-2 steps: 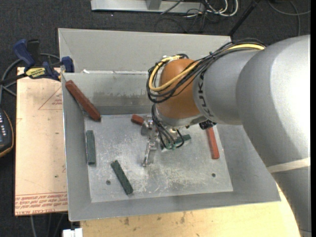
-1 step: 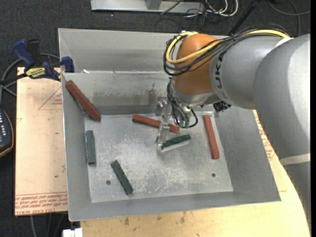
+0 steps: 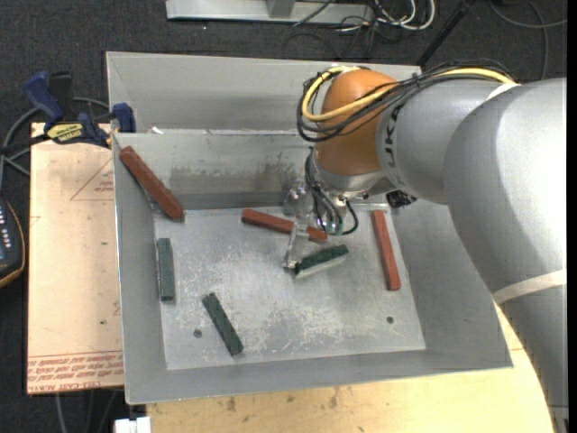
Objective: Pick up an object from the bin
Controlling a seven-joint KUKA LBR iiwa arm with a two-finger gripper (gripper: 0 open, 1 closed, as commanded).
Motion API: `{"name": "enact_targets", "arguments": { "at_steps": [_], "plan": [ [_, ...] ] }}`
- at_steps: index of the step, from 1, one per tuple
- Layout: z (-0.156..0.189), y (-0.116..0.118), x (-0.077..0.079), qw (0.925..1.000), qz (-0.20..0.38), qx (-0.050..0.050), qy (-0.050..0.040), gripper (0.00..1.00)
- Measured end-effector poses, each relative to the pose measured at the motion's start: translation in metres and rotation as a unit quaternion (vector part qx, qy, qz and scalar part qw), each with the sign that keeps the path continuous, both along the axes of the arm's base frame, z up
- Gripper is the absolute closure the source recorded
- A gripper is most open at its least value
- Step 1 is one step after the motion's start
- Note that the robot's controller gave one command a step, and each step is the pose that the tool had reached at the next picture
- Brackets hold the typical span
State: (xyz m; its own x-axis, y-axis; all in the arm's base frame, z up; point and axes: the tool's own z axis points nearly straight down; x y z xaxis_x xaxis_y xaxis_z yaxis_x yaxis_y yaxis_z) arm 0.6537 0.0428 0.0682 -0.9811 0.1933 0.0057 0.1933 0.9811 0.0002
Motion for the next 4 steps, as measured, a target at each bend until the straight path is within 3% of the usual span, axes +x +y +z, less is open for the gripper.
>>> {"name": "enact_targets", "arguments": {
  "at_steps": [1,2,3,4],
  "plan": [
    [0.002,0.001,0.001,1.0000,0.001,0.000,-0.0038,1.00],
    [0.029,-0.008,-0.010,0.9712,0.238,0.000,-0.0046,1.00],
    [0.024,-0.018,-0.009,0.9508,0.310,0.000,-0.0042,1.00],
    [0.013,0.002,-0.027,0.8452,0.534,-0.005,-0.0151,1.00]
  ]
}}
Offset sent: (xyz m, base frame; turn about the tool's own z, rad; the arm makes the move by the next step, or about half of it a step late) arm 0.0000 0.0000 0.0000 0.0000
